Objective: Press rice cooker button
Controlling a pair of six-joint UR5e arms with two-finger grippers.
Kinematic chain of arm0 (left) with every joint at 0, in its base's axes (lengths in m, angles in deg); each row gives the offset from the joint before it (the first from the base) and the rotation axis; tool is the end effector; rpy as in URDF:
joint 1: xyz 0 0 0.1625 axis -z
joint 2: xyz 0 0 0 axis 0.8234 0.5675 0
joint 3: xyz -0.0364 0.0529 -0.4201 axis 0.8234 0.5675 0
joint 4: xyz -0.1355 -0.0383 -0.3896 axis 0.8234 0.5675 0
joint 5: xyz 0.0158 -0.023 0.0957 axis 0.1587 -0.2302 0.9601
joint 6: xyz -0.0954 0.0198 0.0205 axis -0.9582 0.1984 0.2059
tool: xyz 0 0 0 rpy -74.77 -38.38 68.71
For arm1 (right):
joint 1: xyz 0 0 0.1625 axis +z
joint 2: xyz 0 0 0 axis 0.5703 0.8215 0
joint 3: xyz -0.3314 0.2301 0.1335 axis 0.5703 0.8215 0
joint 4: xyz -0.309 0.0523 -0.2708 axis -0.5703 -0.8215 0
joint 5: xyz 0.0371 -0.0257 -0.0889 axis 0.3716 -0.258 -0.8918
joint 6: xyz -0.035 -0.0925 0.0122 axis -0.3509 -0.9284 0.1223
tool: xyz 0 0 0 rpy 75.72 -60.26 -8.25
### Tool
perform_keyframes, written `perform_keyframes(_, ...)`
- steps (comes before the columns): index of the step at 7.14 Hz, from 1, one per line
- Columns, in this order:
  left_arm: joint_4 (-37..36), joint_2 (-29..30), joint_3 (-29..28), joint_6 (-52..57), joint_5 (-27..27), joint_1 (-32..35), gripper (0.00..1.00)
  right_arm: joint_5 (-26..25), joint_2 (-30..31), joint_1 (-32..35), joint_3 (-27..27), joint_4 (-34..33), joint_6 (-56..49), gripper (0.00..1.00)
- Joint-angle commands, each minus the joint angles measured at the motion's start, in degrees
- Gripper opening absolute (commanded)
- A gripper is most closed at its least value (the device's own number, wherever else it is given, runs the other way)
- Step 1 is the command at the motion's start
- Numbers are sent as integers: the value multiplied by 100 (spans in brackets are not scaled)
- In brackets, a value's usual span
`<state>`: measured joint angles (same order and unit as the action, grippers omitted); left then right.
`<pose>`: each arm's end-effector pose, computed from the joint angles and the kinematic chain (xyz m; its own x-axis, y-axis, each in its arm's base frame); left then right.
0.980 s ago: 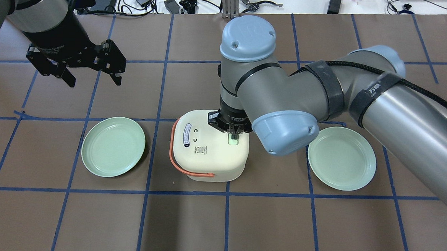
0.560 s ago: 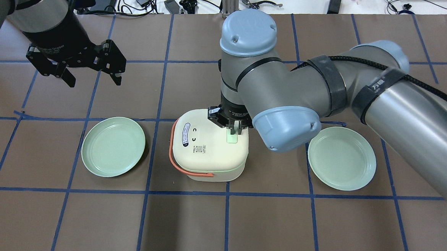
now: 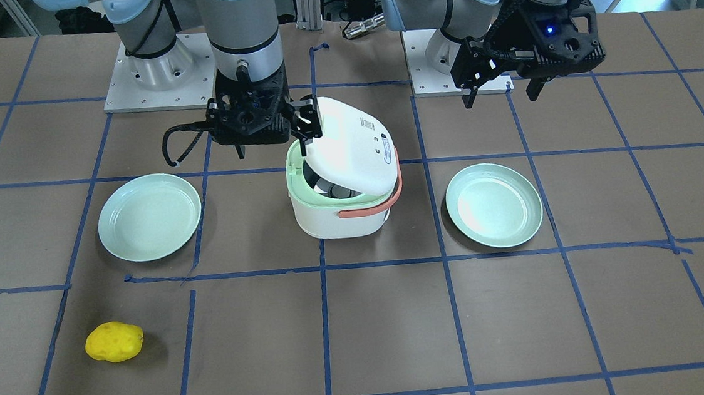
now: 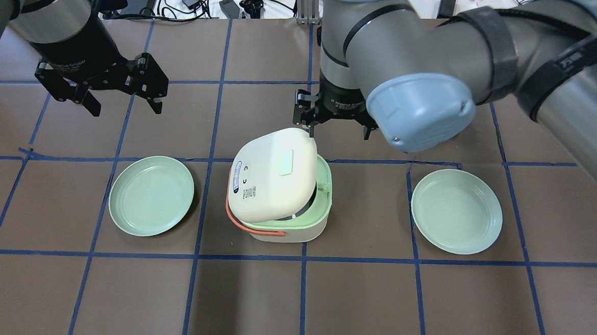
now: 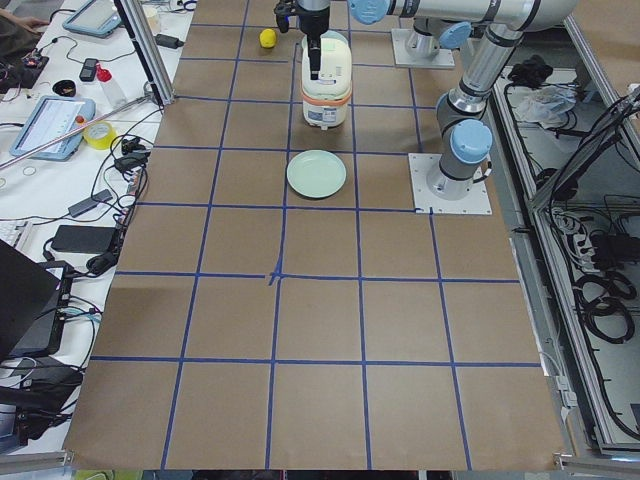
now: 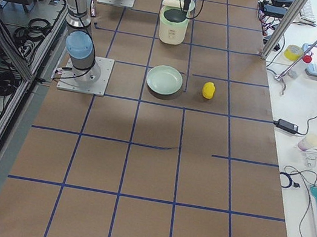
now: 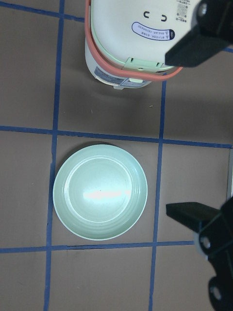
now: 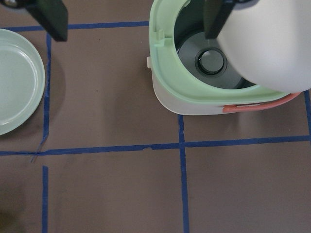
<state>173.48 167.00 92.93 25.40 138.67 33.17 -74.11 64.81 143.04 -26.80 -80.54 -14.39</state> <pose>-0.1199 -0.4630 0.5108 -0.9970 -0.0742 -0.0212 -0.0740 0.9972 -0.0072 0.2973 -0.4744 0.4489 -0.9991 0.0405 -0.0135 0.0409 0.9988 -0.0257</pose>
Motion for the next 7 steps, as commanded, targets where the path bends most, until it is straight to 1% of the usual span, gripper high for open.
perform_keyframes(1, 0, 0, 0, 2, 0, 0, 100, 59, 90, -690, 484, 510, -739, 100)
perform_keyframes(3, 0, 0, 0, 2, 0, 0, 100, 77, 274, -1340, 520, 555, -1757, 100)
perform_keyframes(4, 0, 0, 0, 2, 0, 0, 100, 86, 344, -1587, 564, 529, -1945, 100)
perform_keyframes(6, 0, 0, 0, 2, 0, 0, 100, 33, 363, -1669, 573, 258, -1964, 100)
perform_keyframes(7, 0, 0, 0, 2, 0, 0, 100, 77, 363, -1660, 564, 265, -1964, 100)
